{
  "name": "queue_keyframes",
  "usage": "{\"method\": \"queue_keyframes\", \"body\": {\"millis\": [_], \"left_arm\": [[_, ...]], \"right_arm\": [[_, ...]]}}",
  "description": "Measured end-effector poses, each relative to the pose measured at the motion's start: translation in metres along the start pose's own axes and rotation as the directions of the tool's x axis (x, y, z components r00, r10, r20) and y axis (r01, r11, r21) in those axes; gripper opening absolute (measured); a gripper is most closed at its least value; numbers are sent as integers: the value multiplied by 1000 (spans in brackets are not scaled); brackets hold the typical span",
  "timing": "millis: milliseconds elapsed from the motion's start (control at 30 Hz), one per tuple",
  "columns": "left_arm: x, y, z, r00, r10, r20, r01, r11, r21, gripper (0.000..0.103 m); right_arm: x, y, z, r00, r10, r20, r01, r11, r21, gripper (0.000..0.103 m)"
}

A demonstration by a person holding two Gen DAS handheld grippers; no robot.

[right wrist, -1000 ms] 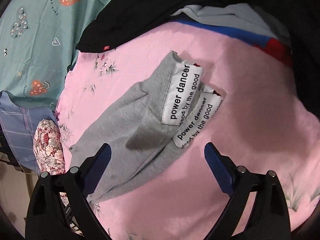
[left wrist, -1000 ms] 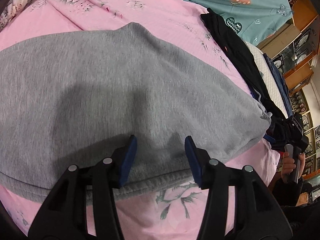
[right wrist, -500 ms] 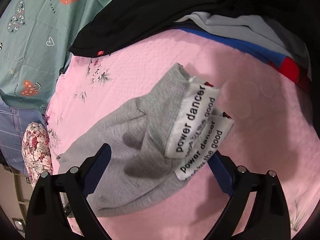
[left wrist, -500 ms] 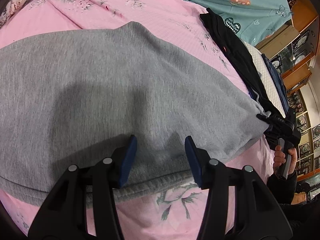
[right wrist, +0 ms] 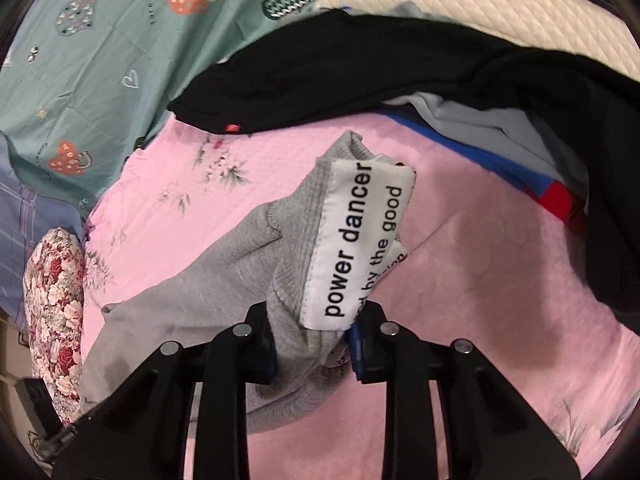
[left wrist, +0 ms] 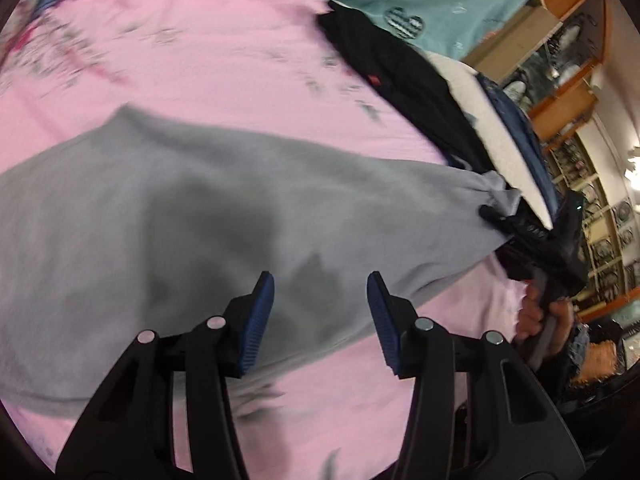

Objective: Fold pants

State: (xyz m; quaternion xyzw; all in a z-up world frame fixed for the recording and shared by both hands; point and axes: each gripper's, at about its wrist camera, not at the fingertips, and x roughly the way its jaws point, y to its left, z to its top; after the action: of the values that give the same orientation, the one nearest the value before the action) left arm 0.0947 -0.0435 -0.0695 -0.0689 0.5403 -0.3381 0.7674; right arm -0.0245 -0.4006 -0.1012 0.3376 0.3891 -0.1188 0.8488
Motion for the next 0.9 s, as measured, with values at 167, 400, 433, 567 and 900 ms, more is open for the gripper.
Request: {"method": "queue_keyframes", "body": {"millis": [167,400,433,567,900], "left_arm": [[68,-57,40,999,15,-33,-14,999,50,46],[150,-89,27,981,13,-191,-5,999,39,38],[152,-95,20,985,39,-171,-30,998,58,39],[149,-104,13,987,88,-135,-75,992,101,39],[-8,6,1,960,232,157,-220,971,-88,54]], "right_arm": [[-5,2,2,999,47,12,-47,998,-40,27],[-5,-6,4,993,115,-8,-116,992,-52,27],[-5,-5,4,993,119,-9,-120,991,-58,27],[-2,-1,2,994,112,-8,-112,990,-86,27],[-15,15,0,995,96,23,-93,990,-105,25]]}}
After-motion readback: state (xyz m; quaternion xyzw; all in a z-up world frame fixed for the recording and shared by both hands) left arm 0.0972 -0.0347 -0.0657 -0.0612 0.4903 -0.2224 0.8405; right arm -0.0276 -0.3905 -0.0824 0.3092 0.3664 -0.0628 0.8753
